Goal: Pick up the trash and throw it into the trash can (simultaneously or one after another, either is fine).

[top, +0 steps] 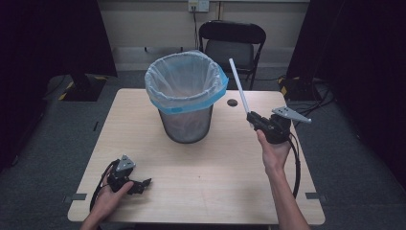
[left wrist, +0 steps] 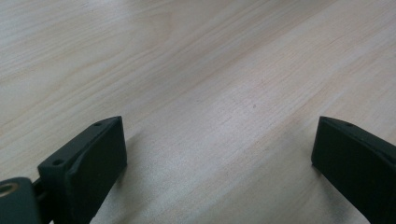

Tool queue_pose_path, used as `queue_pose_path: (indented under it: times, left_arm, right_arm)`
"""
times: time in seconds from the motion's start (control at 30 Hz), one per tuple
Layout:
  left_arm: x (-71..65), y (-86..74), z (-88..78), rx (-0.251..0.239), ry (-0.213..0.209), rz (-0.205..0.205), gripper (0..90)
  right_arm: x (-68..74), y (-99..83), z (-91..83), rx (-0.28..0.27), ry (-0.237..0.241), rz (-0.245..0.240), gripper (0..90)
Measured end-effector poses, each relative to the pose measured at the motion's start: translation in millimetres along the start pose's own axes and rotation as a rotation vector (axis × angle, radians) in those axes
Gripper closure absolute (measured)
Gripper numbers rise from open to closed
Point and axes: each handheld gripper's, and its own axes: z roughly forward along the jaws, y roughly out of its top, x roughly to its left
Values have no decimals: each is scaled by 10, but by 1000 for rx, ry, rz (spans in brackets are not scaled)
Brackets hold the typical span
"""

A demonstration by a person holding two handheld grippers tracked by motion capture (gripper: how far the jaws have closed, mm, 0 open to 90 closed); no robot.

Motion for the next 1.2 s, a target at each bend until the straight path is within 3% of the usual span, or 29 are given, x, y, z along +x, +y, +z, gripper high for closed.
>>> queue_pose_path:
  times: [0.37,0.47,1.2]
  left_arm:
    - [0,0,0,0,0,0,28]
    - [0,0,0,0,0,0,28]
    - [1,0,0,1,0,1,28]
  right_arm:
    - [104,178,3,-40,65,-13,814]
    - [163,244,13,-57,113,-23,813]
    - [453,598,159,-69,234,-74,813]
